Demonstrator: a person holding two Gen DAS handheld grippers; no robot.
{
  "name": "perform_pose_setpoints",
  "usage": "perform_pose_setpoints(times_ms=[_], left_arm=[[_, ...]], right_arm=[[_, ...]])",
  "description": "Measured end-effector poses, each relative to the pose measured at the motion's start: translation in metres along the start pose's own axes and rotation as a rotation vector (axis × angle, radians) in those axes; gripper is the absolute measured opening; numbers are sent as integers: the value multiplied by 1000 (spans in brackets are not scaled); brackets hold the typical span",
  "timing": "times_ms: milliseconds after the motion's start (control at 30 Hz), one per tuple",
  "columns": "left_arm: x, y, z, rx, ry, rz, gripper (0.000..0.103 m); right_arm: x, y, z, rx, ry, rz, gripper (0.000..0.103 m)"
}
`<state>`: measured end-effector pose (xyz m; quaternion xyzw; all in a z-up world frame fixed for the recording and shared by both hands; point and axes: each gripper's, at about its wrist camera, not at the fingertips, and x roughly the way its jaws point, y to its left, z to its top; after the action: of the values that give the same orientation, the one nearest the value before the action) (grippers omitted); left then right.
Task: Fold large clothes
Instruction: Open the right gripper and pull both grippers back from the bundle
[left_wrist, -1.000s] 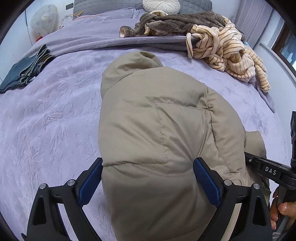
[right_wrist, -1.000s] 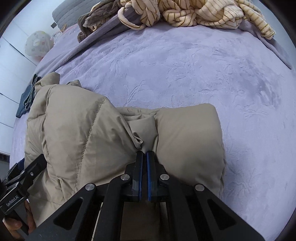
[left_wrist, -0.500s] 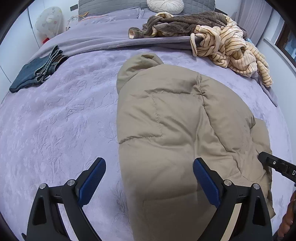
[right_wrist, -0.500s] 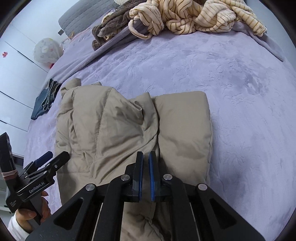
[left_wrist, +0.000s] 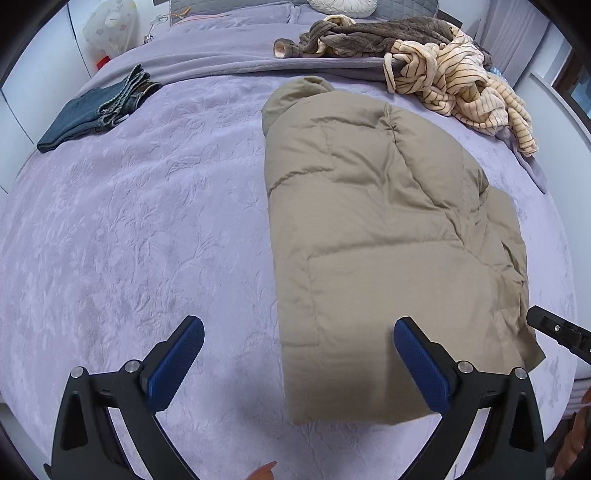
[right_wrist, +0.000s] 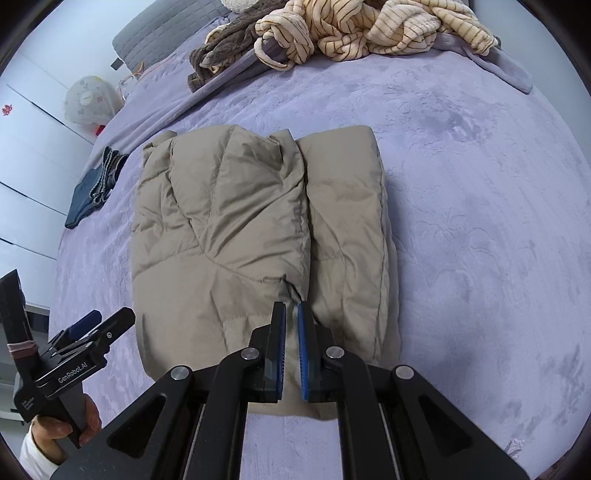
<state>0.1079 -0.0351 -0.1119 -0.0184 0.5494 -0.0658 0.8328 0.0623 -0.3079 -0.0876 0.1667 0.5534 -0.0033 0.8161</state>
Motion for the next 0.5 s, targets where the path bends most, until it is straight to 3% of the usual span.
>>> perform_pose_setpoints(times_ms=[133, 400, 467, 500], left_arm=[[-19, 8, -15, 9, -32, 54, 103], [-74, 25, -33, 38, -110, 68, 103], [-88, 27, -37, 42, -117, 65, 103], [-94, 28, -39, 41, -118, 63, 103]], right_arm=[[-6, 3, -24, 8, 36, -18, 7], [-37, 23, -59, 8, 11, -67, 7], [-48, 30, -63, -5, -11, -82, 14], [-55, 34, -65, -12, -27, -89, 34]])
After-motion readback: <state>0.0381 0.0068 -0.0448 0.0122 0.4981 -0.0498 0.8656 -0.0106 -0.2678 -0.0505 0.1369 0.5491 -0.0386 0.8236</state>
